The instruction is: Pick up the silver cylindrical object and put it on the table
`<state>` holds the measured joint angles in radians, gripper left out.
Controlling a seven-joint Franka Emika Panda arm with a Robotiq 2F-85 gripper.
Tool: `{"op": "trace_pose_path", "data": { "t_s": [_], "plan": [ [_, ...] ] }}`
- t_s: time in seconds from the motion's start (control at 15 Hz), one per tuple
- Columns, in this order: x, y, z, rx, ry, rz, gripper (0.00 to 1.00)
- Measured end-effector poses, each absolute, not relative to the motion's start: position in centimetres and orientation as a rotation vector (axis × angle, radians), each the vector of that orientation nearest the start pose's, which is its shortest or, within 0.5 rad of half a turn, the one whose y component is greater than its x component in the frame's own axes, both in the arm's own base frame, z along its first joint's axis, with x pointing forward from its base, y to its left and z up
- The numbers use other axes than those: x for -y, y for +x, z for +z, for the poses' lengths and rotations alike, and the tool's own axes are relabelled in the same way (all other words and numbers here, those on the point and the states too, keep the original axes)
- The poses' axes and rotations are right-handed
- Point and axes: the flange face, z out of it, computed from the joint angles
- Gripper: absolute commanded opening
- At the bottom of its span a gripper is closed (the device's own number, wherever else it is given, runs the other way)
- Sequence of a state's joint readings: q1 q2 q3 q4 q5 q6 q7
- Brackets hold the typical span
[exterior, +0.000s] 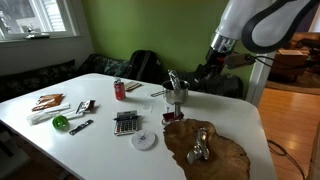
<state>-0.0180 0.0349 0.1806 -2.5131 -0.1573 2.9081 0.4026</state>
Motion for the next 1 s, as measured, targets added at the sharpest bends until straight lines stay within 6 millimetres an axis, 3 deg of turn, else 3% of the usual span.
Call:
{"op": "trace_pose_path", "data": {
  "t_s": [0.33,0.73,1.0],
  "plan": [
    [-13.5,50.5,27.0,-0.157,-3.001,-0.247,1.0],
    [-13.7,55.7,25.5,-0.239,-3.135,-0.108,1.0],
    [-15.1,56.9,24.8,-0.187,-3.128,-0.093,1.0]
  ]
}}
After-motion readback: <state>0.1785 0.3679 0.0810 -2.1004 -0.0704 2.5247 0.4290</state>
